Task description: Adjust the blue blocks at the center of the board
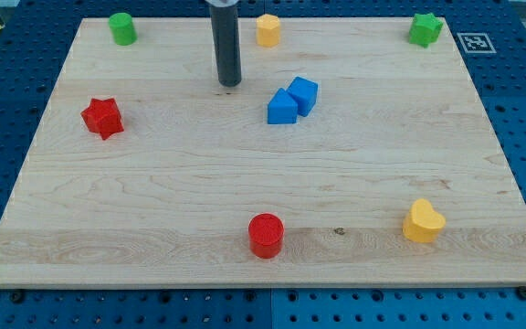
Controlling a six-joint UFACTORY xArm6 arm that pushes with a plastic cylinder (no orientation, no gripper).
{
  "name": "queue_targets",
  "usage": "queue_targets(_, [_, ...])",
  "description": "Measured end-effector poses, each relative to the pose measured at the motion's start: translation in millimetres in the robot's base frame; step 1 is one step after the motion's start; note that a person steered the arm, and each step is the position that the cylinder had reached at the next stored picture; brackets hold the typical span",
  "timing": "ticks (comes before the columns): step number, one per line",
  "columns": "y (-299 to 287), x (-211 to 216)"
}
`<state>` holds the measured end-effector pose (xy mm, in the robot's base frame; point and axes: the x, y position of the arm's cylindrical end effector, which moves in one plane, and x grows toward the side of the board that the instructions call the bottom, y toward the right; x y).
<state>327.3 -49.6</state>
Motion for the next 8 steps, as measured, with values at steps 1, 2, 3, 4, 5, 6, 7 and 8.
queue_targets(1, [37.4,-2.8])
queue_targets(2, [51.2,2.6])
queue_targets(3, [51.1,11.5])
queue_targets(4, [51.1,17.8])
queue_targets(5, [51.7,16.5])
queue_targets(6, [76.8,9.2])
queue_targets(7, [83.5,9.2])
queue_targets(8, [108.9,9.2])
